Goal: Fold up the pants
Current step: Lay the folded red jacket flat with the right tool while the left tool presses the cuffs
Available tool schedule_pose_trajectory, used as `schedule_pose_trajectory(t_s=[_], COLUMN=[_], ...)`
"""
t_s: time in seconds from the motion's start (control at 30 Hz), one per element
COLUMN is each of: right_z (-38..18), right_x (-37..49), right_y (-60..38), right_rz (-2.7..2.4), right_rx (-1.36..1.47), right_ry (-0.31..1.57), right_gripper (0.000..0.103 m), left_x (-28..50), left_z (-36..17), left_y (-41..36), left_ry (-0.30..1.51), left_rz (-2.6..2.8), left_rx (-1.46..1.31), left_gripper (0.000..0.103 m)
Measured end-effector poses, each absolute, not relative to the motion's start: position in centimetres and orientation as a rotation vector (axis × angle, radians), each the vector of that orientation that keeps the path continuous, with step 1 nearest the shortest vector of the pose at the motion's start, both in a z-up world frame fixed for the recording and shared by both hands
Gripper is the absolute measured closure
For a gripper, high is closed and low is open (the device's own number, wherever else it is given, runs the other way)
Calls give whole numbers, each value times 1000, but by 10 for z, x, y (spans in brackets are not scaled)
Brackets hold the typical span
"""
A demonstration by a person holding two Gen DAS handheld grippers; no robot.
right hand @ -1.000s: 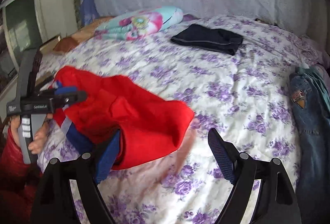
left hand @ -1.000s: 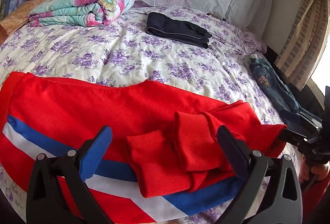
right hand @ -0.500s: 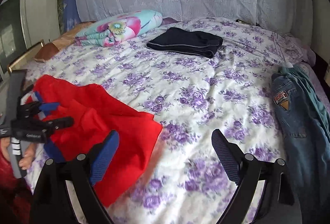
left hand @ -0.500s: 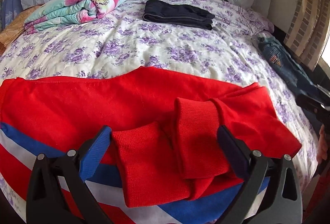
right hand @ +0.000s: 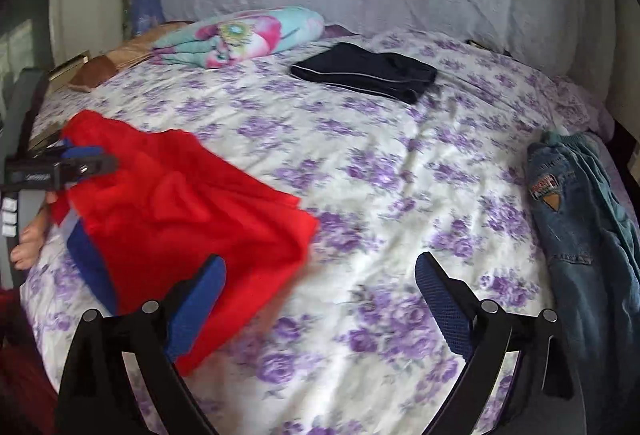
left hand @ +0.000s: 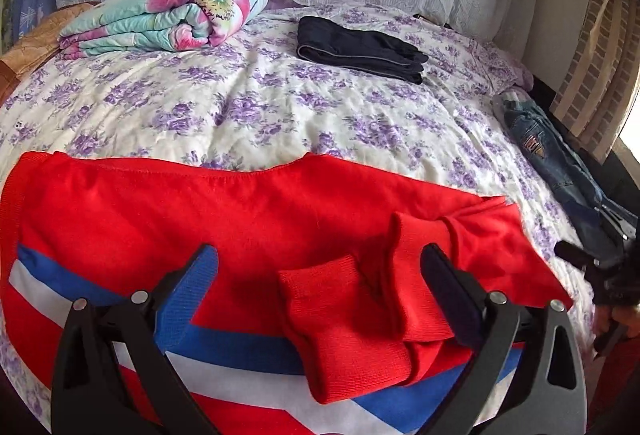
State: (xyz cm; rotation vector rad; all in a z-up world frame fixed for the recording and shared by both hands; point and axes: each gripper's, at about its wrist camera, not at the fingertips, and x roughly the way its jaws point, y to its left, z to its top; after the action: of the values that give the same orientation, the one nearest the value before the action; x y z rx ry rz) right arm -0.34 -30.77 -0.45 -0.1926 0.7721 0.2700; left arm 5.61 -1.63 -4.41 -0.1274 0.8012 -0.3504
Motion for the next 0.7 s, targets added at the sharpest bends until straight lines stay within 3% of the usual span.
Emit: schedule_pose_trajectory(t_s=[0.13,0.43,0.7], right_z=[-39,-12,-13], right_x=[-15,-23,28], right_y=[-277,-296,-226], right_rz=[287,305,399], right_rx=[-413,-249,-272], right_ry=[894,827,778], right_gripper=[7,6,5], left_x=[66,53,36], left_z=[-63,-48,-42], left_y=[-30,3,88], left_ry=[877,815,818], left_rz=[-315,-233,-76], left_rx=[-62,-95,-198], left_gripper=[4,4,5])
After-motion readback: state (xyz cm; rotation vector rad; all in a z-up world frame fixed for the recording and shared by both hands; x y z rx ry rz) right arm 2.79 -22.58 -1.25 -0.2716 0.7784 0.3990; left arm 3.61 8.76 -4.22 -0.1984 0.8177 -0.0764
